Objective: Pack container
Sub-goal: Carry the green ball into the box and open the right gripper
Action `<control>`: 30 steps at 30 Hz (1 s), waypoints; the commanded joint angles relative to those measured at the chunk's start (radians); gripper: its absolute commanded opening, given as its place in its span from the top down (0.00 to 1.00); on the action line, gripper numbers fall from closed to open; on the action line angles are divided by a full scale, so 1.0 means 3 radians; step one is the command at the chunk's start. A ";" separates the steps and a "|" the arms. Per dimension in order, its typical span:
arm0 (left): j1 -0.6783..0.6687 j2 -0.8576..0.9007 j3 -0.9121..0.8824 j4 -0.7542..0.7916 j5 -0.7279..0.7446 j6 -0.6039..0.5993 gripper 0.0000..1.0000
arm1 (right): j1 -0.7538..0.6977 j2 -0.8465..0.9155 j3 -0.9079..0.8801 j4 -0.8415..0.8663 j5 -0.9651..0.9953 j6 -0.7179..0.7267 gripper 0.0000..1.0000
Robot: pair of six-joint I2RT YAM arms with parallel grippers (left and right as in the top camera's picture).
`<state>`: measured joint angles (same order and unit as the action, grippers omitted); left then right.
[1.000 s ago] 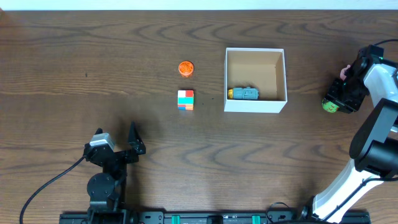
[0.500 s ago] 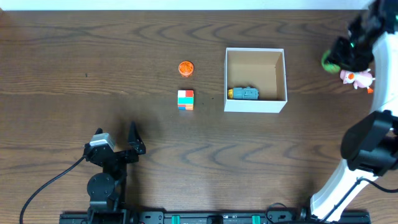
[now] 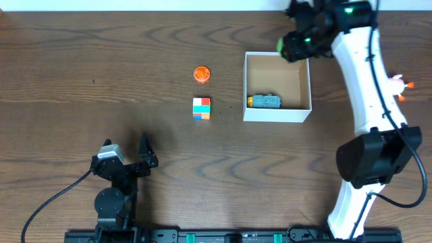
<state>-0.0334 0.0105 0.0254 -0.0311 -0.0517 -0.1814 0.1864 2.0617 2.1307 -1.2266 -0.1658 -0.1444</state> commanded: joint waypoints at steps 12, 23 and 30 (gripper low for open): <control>0.0014 -0.0015 -0.0071 -0.0127 -0.0028 0.0055 0.02 | 0.0245 -0.0045 -0.0923 0.0774 0.0233 -0.0083 0.38; 0.0014 -0.0015 -0.0071 -0.0128 -0.0028 0.0055 0.02 | 0.0097 -0.0045 -0.1418 0.1095 0.0568 0.0032 0.36; 0.0014 -0.0015 -0.0071 -0.0128 -0.0028 0.0055 0.02 | -0.0018 -0.0045 -0.1462 0.1127 0.0804 0.0343 0.37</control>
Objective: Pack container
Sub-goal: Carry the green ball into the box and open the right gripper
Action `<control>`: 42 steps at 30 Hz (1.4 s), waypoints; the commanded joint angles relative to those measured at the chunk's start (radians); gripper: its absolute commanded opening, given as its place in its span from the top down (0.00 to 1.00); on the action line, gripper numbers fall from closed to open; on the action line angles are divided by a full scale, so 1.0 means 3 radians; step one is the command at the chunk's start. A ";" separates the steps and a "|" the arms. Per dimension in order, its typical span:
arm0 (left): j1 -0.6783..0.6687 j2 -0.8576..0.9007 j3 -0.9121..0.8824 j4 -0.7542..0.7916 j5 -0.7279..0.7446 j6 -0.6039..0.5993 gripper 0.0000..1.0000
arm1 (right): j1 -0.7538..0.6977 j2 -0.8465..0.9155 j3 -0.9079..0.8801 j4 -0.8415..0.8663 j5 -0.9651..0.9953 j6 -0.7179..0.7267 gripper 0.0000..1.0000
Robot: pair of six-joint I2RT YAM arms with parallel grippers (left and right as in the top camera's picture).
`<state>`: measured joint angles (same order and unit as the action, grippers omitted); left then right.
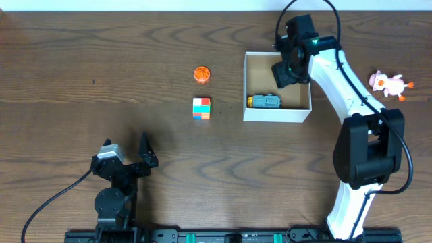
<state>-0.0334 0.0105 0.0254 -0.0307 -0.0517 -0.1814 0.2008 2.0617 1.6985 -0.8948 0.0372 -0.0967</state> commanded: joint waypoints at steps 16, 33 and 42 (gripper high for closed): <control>0.0014 -0.0015 -0.0071 -0.0130 -0.0028 0.0055 0.02 | -0.0111 -0.0046 -0.0020 0.0076 0.0113 0.0247 0.30; 0.0014 -0.0015 -0.0071 -0.0128 -0.0028 0.0055 0.02 | -0.0095 -0.0051 0.0158 0.0033 0.0048 0.0273 0.25; 0.0014 -0.0015 -0.0071 -0.0130 -0.0028 0.0055 0.02 | -0.0107 -0.0053 0.0721 -0.0327 0.0050 0.0345 0.16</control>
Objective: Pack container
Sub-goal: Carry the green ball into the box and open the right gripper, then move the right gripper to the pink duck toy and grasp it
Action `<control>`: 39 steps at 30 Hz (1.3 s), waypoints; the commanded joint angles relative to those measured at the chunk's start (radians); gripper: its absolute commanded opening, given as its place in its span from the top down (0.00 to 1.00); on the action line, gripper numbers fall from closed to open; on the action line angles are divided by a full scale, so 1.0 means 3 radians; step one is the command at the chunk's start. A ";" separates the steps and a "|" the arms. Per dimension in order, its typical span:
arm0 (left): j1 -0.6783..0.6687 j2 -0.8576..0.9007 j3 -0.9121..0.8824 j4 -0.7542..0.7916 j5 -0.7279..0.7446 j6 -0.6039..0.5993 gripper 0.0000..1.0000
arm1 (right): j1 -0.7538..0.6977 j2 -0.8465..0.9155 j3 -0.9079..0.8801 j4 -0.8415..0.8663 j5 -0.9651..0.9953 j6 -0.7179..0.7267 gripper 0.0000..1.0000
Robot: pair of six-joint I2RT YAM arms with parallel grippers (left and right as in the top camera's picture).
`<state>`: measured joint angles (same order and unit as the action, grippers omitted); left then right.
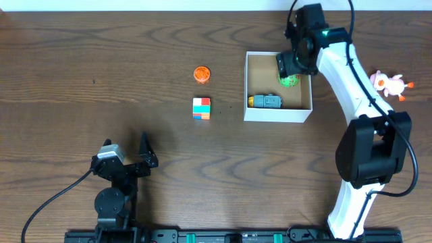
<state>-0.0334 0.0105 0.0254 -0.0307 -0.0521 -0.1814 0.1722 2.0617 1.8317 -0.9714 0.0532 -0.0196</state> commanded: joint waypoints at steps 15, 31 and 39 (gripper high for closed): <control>0.0014 -0.0015 -0.0071 -0.0128 -0.0027 0.0053 0.02 | -0.1203 -0.0046 0.1109 -0.0918 0.0355 0.0732 0.01; 0.0014 -0.0015 -0.0071 -0.0128 -0.0027 0.0055 0.02 | -0.2145 -0.0039 -0.0006 -0.0214 -0.0094 0.2155 0.01; 0.0014 -0.0015 -0.0071 -0.0130 -0.0027 0.0053 0.02 | -0.2157 -0.0033 -0.0242 0.0160 0.0117 0.2645 0.01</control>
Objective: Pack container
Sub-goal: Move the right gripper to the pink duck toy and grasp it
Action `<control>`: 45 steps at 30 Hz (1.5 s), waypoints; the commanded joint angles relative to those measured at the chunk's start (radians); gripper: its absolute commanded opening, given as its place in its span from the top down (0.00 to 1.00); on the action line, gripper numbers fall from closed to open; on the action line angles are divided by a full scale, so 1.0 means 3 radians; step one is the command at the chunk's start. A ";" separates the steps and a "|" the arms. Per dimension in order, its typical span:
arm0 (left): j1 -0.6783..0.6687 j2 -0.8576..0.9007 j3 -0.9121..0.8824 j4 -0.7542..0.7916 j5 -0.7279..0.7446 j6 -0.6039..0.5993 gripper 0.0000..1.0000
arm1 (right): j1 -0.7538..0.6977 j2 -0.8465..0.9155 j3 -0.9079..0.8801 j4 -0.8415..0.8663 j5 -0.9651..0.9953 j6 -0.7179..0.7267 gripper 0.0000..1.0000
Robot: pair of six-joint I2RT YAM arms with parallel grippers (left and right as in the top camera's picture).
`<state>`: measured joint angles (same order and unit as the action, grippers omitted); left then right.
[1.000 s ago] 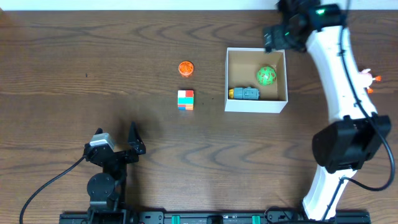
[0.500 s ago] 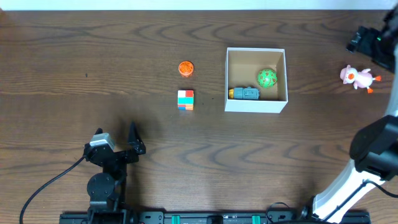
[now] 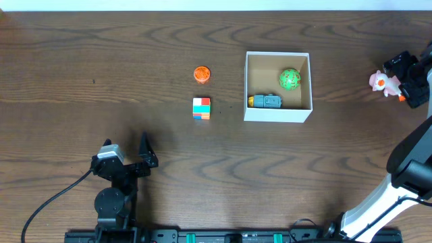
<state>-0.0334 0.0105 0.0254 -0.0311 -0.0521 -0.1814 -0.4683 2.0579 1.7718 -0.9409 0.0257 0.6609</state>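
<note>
The white open box (image 3: 277, 113) stands right of the table's middle. Inside it lie a green ball (image 3: 289, 79) at the back right and a grey-blue toy (image 3: 265, 101) along the front wall. Left of the box sit an orange round piece (image 3: 201, 73) and a multicoloured cube (image 3: 201, 108). A pink toy (image 3: 379, 82) lies at the far right. My right gripper (image 3: 403, 81) is over the toy's right end, open, its fingers on either side of it. At the front left my left gripper (image 3: 147, 152) rests open on nothing.
The right arm's white links come in from the right edge and reach down to its base at the front right. The left arm's base and black cable sit at the front left. The table's far edge runs just behind the box.
My right gripper was over the box's back right corner, just above the green ball. Now it is at the far right edge over the pink toy, and the ball lies uncovered in the box.
The right gripper was first behind the box's back right corner, with only the grey-blue toy in the box. It then stood inside the box's back right. Later the green ball showed under it there. Now the ball stays in the box and the gripper is at the pink toy.
</note>
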 commanded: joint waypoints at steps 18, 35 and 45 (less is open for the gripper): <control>0.0014 -0.0015 -0.0071 -0.0128 -0.0027 0.0055 0.02 | -0.0060 0.0370 -0.0047 0.0290 0.0178 0.0156 0.01; 0.0014 -0.0015 -0.0071 -0.0128 -0.0027 0.0055 0.02 | -0.0066 0.0557 -0.0047 0.0579 0.0159 -0.0252 0.01; 0.0014 -0.0015 -0.0071 -0.0127 -0.0027 0.0055 0.02 | -0.0066 0.0673 -0.0047 0.0675 0.0083 -0.0367 0.03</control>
<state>-0.0334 0.0105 0.0254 -0.0311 -0.0517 -0.1814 -0.4812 2.2261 1.7603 -0.7391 0.0563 0.5728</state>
